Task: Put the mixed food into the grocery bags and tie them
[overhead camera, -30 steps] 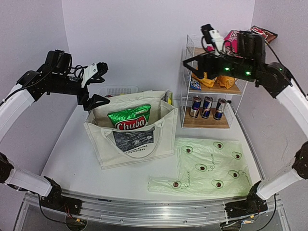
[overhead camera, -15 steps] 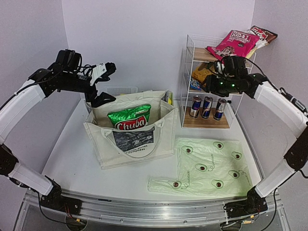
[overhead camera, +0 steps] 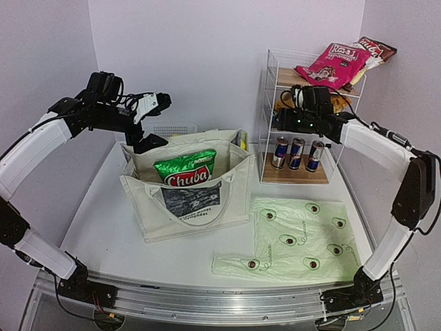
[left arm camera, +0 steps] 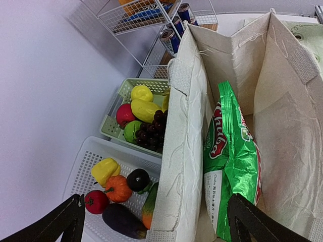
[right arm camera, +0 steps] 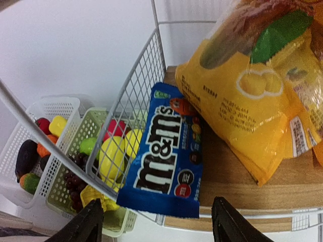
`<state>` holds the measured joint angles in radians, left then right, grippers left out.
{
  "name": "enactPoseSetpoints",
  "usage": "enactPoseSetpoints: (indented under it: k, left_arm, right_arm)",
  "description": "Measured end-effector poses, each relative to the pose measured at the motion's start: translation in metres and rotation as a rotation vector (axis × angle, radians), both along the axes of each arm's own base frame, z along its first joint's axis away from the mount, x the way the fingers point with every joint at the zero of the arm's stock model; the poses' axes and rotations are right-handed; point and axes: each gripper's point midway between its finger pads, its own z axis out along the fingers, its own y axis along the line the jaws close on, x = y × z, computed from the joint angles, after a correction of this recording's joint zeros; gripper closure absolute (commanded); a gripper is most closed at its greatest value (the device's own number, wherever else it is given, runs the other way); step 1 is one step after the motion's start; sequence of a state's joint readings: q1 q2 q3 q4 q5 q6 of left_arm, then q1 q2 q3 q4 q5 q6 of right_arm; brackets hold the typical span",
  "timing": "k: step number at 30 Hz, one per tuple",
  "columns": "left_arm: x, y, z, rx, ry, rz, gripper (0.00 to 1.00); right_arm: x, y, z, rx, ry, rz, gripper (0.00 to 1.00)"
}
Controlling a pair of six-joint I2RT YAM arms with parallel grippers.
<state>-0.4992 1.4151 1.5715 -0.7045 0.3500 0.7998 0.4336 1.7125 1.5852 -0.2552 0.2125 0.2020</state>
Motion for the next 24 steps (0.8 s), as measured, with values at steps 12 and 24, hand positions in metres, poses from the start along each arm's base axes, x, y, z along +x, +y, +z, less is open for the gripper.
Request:
enactPoseSetpoints:
  k: [12,24]
  left_arm:
    - [0.002,0.002,-0.001,0.015,-0.014,0.004,0.02]
    - [0.002,0.002,-0.002,0.016,-0.011,0.003,0.02]
  right_arm:
    - [0.024,0.006,0.0,-0.048,-0.113,-0.006,0.29]
    - [0.037,0.006,-0.031,-0.106,-0.196,-0.009,0.43]
